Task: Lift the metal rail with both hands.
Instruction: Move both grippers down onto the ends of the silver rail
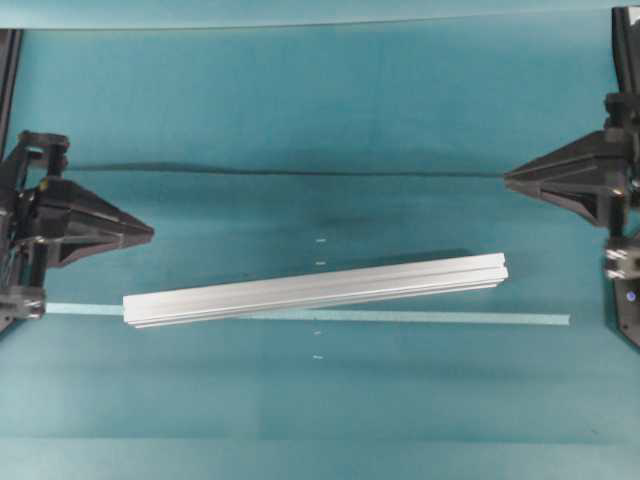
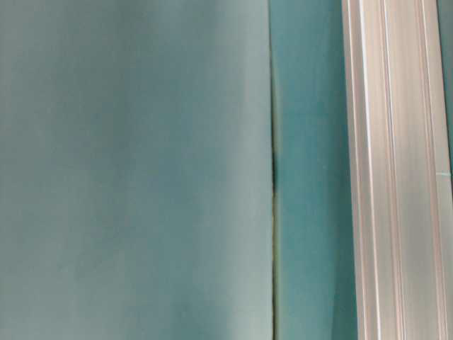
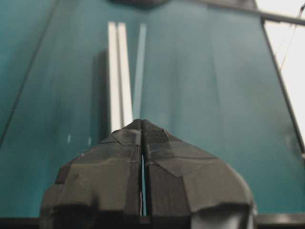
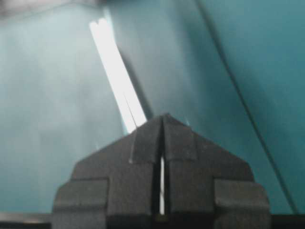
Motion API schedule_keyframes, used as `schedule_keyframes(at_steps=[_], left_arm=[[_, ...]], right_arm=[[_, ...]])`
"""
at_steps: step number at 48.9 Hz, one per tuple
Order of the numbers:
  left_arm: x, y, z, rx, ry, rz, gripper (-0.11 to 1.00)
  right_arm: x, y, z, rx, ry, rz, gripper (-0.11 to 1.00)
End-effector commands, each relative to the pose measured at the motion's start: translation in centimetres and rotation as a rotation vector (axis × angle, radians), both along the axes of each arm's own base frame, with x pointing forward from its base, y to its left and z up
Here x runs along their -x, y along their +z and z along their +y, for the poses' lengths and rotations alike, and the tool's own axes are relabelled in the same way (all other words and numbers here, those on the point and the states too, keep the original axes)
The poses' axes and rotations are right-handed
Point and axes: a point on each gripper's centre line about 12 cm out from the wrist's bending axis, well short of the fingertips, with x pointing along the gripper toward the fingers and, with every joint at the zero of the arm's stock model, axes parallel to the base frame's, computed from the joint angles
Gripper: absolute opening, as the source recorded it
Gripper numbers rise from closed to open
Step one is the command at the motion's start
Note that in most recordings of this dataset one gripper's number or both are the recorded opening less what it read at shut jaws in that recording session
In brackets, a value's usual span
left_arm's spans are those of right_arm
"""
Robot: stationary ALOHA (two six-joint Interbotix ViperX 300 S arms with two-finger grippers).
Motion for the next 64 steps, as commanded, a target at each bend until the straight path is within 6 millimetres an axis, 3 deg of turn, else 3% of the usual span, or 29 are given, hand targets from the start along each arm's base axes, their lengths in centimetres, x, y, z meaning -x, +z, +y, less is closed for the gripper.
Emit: schedule_keyframes(at_steps=[1,11,32,43,51,58,64], left_arm=[[-0.7,2.2,0.0,-0.002,0.0,-0.002,-0.04],[-1.7,2.8,0.0,-0.017,0.0,0.126,-0.04],[-5.1,-0.3,-0.2,0.01,0.014,0.486,-0.04],[-7.3,-1.6,-0.5,0.068,0.058,0.625,-0.04],[-7.6,-3.1,-0.6,0.073,0.062,0.671,-0.03],[-7.5,-3.7,-0.7,0.076,0.061,0.681,0.03],[-7.3,-4.5,-0.6,0.079,0.066,0.699,0.21]], right_arm=[[-1.0,0.8,0.0,-0.01,0.017,0.111,-0.02],[-2.9,-0.2,0.0,-0.045,0.05,0.363,-0.02],[-7.2,-3.2,0.4,0.079,0.288,0.711,-0.02],[-8.3,-5.6,0.1,0.113,0.37,0.814,-0.01],[-9.0,-6.6,0.0,0.115,0.381,0.833,0.02],[-9.5,-7.1,0.0,0.119,0.379,0.823,0.1],[-10.1,-7.5,-0.1,0.126,0.371,0.8,0.35]])
